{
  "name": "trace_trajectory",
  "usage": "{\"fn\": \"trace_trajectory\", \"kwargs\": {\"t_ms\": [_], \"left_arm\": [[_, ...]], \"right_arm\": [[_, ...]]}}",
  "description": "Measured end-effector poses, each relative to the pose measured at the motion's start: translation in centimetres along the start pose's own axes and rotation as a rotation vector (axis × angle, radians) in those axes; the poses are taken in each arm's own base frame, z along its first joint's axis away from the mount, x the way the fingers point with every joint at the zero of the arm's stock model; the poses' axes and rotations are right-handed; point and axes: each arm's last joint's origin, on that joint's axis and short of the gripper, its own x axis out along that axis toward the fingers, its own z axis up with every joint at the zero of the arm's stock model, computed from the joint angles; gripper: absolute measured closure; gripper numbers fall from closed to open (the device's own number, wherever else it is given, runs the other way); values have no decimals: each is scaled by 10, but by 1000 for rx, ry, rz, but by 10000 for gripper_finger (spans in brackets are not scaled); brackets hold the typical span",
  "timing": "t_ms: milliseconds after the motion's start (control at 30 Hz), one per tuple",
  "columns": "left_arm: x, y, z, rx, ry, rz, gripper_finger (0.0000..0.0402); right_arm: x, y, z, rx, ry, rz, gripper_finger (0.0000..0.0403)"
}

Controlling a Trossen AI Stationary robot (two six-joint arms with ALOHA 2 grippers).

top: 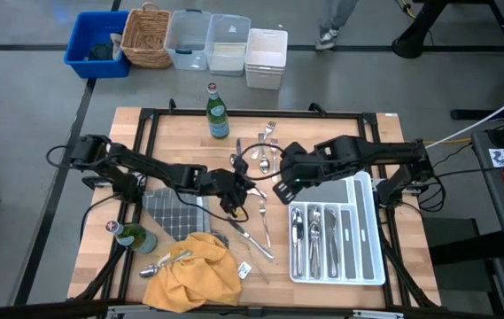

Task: Sort silverware
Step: Stack the silver fork into the white utensil tray with the other silver forks

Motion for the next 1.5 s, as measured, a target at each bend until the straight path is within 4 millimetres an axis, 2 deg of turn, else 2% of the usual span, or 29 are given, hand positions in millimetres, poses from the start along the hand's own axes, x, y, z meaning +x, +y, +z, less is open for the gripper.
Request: {"fn": "trace_trajectory", "kwargs": {"t_ms": [133,267,400,567,933,1200,1500], "left_arm": [[0,1,-1,59,44,44,397],[0,5,2,42,48,113,397],[-1,8,6,42,16,148,393],[-1,7,6,44,21,141,396],[-2,9,8,-12,-1,161,395],[-3,17,14,-67,-44,204,392],[-6,13,19,-61,-61,198,392]], "right_arm": [[15,10,8,19,-15,41,281],[35,15,12,17,15,18,281],[54,16,20,5,45,-5,281],[65,10,30,7,88,2,281],[67,12,36,-123,86,85,281],[74,13,34,-148,130,77,281],[74,11,33,-153,147,61,281]]}}
